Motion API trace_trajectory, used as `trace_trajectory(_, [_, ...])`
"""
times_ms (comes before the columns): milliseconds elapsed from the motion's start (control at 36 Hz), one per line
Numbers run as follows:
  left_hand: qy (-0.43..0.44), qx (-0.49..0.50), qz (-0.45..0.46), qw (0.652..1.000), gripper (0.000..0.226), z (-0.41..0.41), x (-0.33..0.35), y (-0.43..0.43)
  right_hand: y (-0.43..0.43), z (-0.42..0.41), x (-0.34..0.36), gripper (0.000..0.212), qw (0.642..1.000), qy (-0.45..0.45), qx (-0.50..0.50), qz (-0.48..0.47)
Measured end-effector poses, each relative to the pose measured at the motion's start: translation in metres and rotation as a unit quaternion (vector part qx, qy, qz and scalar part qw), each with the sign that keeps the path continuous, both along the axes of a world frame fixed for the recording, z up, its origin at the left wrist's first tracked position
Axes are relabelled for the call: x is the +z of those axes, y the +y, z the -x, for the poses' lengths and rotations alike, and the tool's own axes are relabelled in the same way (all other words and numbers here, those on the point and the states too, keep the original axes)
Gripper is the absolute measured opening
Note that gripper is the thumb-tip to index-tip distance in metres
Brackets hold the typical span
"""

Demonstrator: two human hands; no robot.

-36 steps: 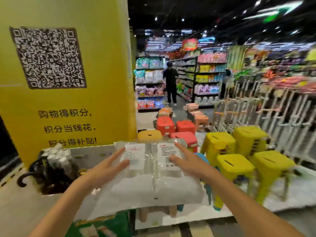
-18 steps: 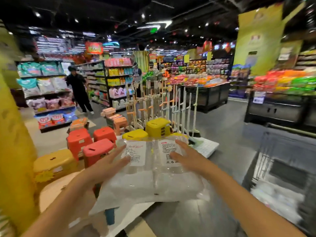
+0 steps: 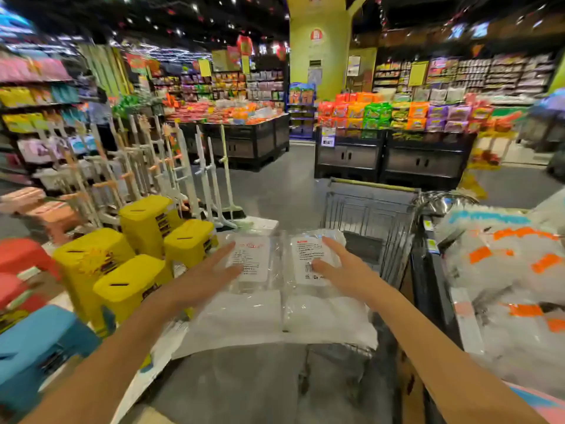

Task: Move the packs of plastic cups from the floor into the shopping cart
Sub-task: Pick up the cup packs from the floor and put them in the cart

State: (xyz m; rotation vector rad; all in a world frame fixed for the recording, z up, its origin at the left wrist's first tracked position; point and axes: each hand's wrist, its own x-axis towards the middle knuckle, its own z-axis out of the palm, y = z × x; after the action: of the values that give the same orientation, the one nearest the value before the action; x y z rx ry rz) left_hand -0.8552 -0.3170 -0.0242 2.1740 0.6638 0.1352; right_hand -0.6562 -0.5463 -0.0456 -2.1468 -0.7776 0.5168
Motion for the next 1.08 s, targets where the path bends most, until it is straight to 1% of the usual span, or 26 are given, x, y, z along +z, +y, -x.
trace_trajectory(83, [0.008,-0.033,0.013,0.999,0.063,-0.039,-0.007,-0.006,-0.018,-0.026,-0.007,0.076,1.0,0.006,-0.024,0.001])
trace_trajectory(194, [0.018,-0.057,0.025,0.998,0.065,-0.089,-0.014,-0.001,-0.03,-0.059,-0.012,0.076,0.999,0.011,-0.053,0.0])
trace_trajectory(278, [0.009,-0.101,0.015,0.995,0.068,-0.13,-0.016,0.005,-0.03,-0.086,-0.017,0.075,0.997,0.011,-0.082,-0.001])
trace_trajectory(333, [0.008,-0.123,0.01,0.992,0.07,-0.157,-0.019,0.013,-0.027,-0.104,-0.021,0.075,0.995,0.008,-0.102,0.0])
trace_trajectory(389, [0.016,-0.13,0.006,0.991,0.066,-0.184,-0.024,0.022,-0.023,-0.123,-0.023,0.074,0.993,0.005,-0.118,-0.002])
trace_trajectory(583, [0.006,-0.185,0.047,0.982,0.062,-0.28,-0.025,0.061,0.004,-0.191,-0.023,0.072,0.985,0.003,-0.174,0.005])
trace_trajectory(667, [0.004,-0.211,0.037,0.977,0.063,-0.319,-0.025,0.077,0.015,-0.223,-0.024,0.072,0.98,-0.009,-0.198,0.014])
trace_trajectory(722, [-0.003,-0.231,0.052,0.971,0.063,-0.345,-0.027,0.085,0.021,-0.242,-0.026,0.071,0.976,-0.01,-0.215,0.011])
trace_trajectory(833, [-0.005,-0.256,0.099,0.962,0.064,-0.394,-0.034,0.087,0.026,-0.277,-0.031,0.07,0.974,-0.012,-0.226,0.029])
trace_trajectory(917, [0.003,-0.273,0.096,0.957,0.063,-0.438,-0.041,0.088,0.029,-0.313,-0.038,0.072,0.971,-0.013,-0.237,0.029])
trace_trajectory(1083, [0.017,-0.271,0.103,0.957,0.063,-0.532,-0.073,0.094,0.035,-0.403,-0.074,0.07,0.969,-0.007,-0.244,0.035])
